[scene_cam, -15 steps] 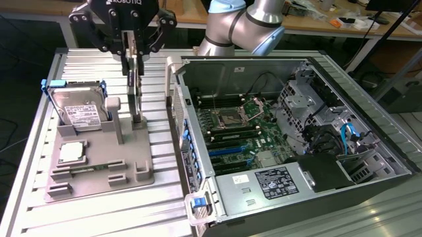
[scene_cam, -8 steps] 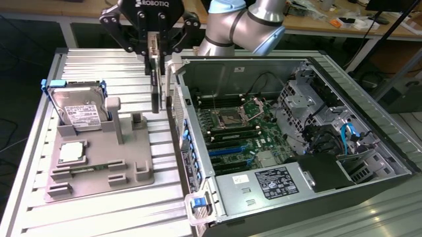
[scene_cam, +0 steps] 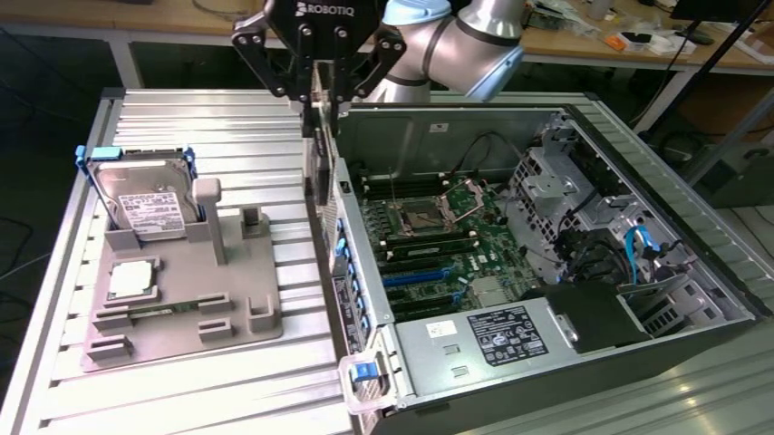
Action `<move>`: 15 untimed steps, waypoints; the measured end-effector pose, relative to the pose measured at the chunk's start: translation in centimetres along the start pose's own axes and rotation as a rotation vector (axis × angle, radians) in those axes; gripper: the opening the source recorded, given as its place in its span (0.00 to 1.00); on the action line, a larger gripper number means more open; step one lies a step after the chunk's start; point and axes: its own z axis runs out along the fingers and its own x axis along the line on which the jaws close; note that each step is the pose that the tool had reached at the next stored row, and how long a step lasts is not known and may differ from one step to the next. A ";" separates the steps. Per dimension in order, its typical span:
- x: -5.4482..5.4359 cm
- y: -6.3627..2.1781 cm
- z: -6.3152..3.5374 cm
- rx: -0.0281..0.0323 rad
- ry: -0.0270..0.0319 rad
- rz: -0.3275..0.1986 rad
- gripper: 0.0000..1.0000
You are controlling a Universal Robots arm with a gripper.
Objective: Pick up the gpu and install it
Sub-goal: 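Pick up the gpu and move the gpu toward the slot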
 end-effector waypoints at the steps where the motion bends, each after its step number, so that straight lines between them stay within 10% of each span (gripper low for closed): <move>1: -1.1 0.06 0.04 0.0000 0.0000 0.000 0.27; 15: -5.5 0.28 0.17 -0.0018 -0.0009 -0.063 0.27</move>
